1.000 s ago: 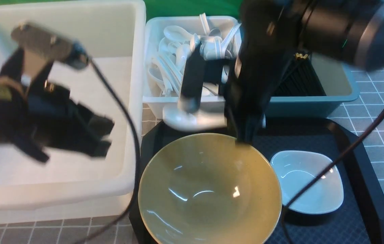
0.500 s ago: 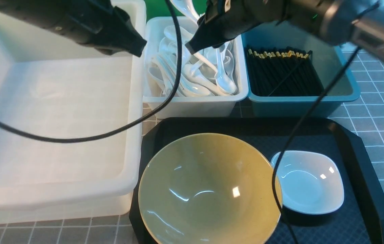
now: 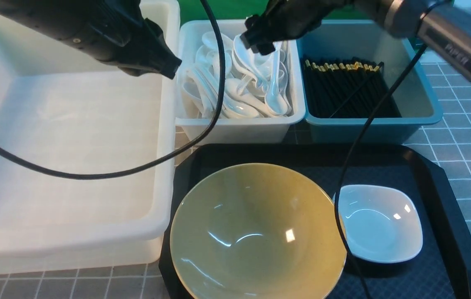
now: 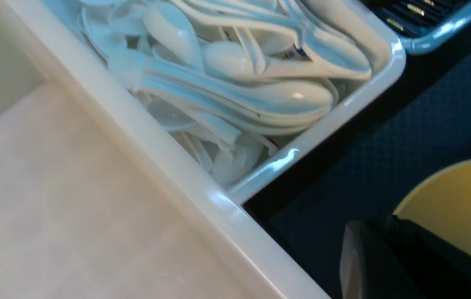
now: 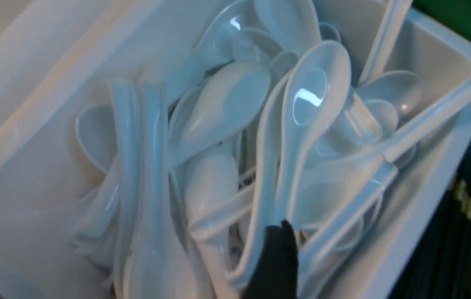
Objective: On grey table put chopsticks spoon bowls plates into blue grey white boxes.
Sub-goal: 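Grasp the large bowl on the tray by its rim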
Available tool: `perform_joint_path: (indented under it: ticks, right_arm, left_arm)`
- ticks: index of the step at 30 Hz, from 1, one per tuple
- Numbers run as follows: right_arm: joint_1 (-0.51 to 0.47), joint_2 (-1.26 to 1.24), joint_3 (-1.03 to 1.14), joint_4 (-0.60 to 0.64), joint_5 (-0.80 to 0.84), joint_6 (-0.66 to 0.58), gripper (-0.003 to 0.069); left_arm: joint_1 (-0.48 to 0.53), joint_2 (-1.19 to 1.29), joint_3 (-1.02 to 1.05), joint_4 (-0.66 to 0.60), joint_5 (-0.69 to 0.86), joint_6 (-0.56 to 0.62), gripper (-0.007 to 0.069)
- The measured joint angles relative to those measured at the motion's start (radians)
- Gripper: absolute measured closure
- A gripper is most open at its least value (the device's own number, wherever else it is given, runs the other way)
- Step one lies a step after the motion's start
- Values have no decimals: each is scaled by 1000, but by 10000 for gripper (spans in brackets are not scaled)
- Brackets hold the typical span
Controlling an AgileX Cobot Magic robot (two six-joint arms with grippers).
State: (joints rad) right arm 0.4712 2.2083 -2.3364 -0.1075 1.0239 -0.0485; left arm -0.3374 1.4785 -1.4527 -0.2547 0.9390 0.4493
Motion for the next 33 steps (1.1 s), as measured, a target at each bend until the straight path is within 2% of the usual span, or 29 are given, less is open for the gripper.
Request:
perform_joint_path:
  ticks: [3,5,8,9,10,13,17,22,28,31,33]
  right_arm:
    - [0,-31,-67,-1,122,-50,85]
    - [0,-67,-111,3,204,-103,118]
    - [0,-112,-120,10,230,-115,168]
    - [0,-119,-120,12,231,-115,176]
    - [0,-147,-118,30,238,-115,209]
    - [6,-213,-76,69,238,-124,270]
    - [26,-348,75,102,238,-137,358]
    - [29,-497,310,95,238,-159,445]
    - [29,-610,523,68,238,-158,470]
    - [29,-658,619,66,237,-158,471]
    - [29,-673,652,65,238,-158,471]
  left_arm:
    - [-23,14,-2,9,28,5,556]
    - [-75,50,-9,29,44,19,473]
    - [-150,114,-22,70,45,22,339]
    - [-159,124,-23,77,45,22,319]
    - [-191,158,-32,103,46,13,251]
    - [-231,224,-52,145,49,-24,134]
    - [-237,317,-72,196,50,-64,51]
    - [-233,405,-77,206,44,-60,49]
    - [-233,491,-77,115,27,-8,101]
    - [-233,515,-77,84,22,12,237]
    - [-233,516,-83,81,32,17,359]
